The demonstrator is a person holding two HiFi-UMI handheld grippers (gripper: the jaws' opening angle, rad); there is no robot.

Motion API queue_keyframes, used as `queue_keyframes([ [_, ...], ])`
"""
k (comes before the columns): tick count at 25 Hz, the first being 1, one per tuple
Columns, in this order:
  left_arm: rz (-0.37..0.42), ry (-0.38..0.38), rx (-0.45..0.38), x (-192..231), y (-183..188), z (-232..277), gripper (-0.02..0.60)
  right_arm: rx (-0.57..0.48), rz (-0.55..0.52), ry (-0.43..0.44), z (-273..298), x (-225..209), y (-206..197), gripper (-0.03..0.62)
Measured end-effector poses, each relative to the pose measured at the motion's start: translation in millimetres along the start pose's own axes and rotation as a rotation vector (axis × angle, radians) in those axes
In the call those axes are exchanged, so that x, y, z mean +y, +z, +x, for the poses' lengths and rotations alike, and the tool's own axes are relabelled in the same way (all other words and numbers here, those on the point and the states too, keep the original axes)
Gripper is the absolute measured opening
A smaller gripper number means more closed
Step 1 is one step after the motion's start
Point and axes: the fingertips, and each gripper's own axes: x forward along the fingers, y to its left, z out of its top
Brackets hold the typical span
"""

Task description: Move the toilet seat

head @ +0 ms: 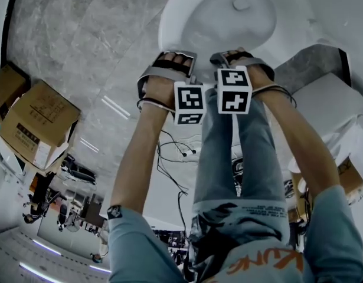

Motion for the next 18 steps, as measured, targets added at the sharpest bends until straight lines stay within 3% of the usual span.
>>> queue_keyframes([
  [3, 0.086, 0.085, 0.023, 0.3, -2.9, -3.1, 0.368, -0.005, 0.0, -0.01, -10.4, 5.3, 4.9, 0.345],
  [6, 0.075, 0.163, -0.019, 4.6, -3.3, -12.1, 0.367, -0.023, 0.009, -0.028, -20.6, 7.1, 11.2, 0.337],
  [11, 0.084, 0.183, -0.037, 3.5, 4.7, -34.9, 0.348, -0.026, 0.018, -0.062, -37.3, 13.3, 15.6, 0.331],
  [18, 0.12, 0.206, -0.061, 9.8, 8.0, -66.5, 0.333, 0.079, -0.007, -0.302, -53.2, 9.0, 20.2, 0.322],
])
